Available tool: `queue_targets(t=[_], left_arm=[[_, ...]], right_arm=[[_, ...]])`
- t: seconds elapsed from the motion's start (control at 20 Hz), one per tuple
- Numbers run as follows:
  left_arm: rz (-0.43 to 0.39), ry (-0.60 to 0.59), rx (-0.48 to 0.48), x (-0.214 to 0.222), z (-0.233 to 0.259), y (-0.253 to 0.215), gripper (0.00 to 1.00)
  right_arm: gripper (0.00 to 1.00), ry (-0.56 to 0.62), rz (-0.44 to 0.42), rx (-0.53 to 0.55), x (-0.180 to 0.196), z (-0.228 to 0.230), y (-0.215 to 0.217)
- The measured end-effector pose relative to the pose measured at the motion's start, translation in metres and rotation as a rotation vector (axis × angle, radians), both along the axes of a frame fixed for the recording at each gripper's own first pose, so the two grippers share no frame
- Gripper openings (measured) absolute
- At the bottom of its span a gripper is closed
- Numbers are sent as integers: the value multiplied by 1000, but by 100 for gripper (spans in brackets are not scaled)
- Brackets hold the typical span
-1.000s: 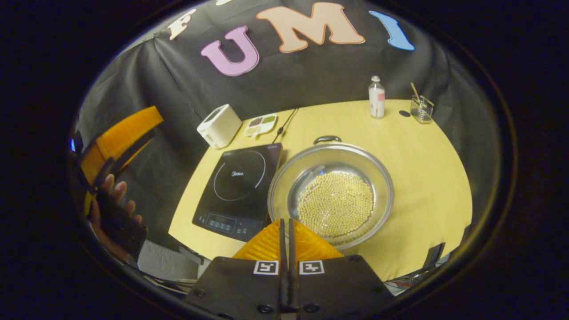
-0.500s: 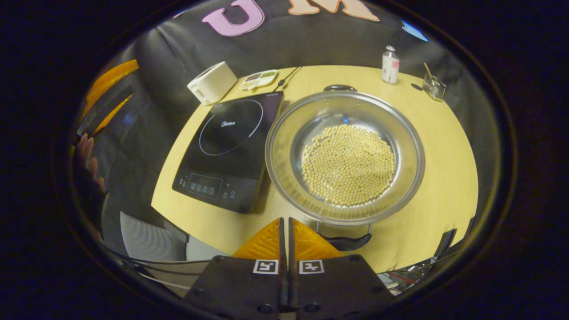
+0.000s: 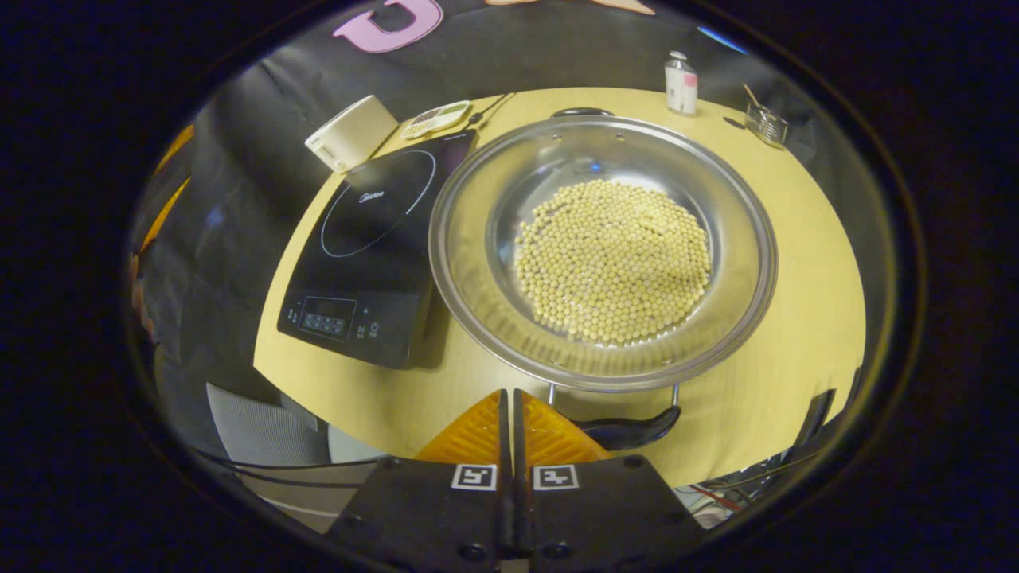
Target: First push the handle of the pot to place it horizontally, then grasp the pot with both hands and set it on the induction cooktop.
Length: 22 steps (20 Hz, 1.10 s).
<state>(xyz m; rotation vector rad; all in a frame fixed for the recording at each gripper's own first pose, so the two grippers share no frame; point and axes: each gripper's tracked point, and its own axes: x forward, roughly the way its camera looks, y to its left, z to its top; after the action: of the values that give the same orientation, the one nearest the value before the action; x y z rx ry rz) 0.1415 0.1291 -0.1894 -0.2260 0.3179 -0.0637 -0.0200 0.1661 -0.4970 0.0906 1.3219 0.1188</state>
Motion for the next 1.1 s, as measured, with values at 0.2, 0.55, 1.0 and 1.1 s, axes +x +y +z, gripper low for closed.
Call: queue_targets(t=[0.2, 0.55, 1.0, 1.1], left_arm=[[2, 5, 2, -1, 0, 0, 96], [19, -5, 8, -7, 7, -2, 95], [107, 15, 66, -17, 17, -28, 96], [128, 22, 93, -20, 20, -37, 96]], right_arm=[[3, 7, -25, -29, -2, -1, -21], [3, 5, -78, -55, 6, -2, -62], [3, 2, -20, -34, 21, -4, -122], [3, -2, 8, -20, 28, -5, -136]])
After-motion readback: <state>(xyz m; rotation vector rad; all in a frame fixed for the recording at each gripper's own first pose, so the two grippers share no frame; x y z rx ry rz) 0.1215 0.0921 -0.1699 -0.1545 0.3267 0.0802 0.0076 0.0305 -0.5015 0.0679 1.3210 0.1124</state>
